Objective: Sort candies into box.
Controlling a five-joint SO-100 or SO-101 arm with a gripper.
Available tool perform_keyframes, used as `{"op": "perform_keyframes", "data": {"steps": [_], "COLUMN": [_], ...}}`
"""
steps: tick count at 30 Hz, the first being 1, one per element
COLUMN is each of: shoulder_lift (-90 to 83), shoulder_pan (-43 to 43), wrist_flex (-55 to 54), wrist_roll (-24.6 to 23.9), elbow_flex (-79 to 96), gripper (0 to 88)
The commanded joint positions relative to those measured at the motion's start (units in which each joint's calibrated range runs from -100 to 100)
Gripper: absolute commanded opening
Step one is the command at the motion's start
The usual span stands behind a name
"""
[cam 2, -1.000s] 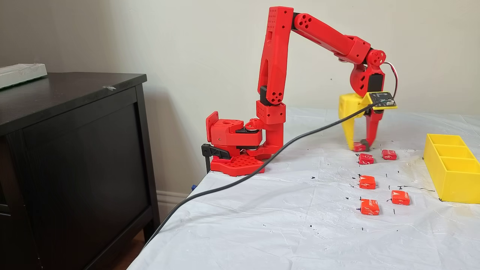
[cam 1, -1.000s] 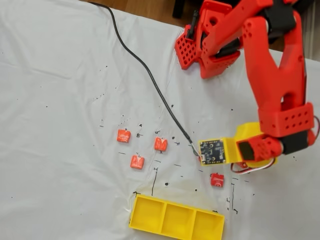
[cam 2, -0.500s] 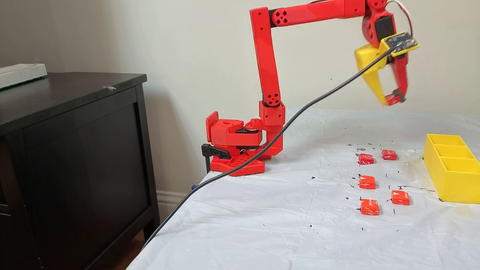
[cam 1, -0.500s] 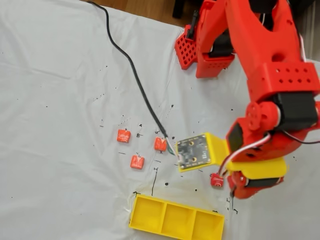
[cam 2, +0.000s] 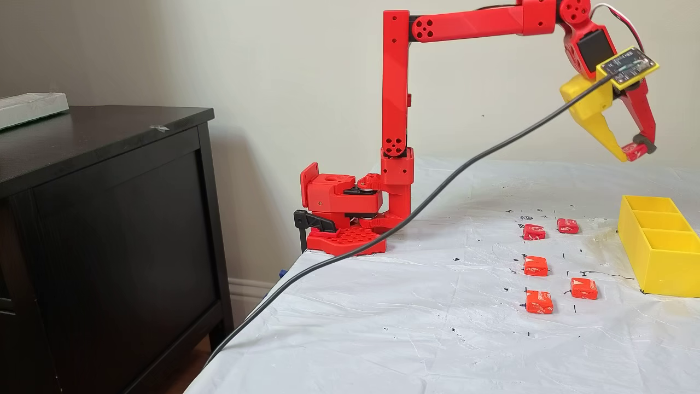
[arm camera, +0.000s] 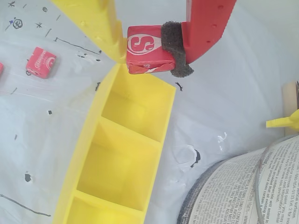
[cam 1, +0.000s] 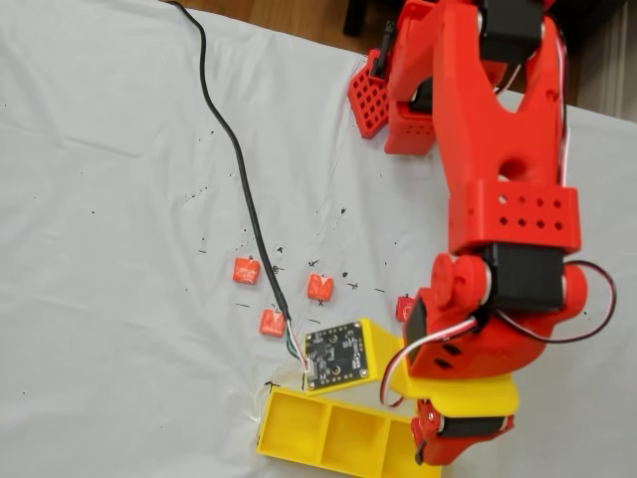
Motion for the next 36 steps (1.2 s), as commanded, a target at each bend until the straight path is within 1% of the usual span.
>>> {"op": "perform_keyframes", "data": {"steps": [1,18,35,36], "shoulder_lift": [-0.55,4.96,6.32,6.41], "shoulder_pan": [-1.27,-4.26,-3.99,-3.9], "wrist_flex": [-5.22,-13.57,-14.47,-14.47], "wrist_roll": [0.15,0.05,-0.15,-0.15], "elbow_flex": [-4.78,1.77,2.59,2.59], "gripper": [0.2,0.2,0.2,2.4]}}
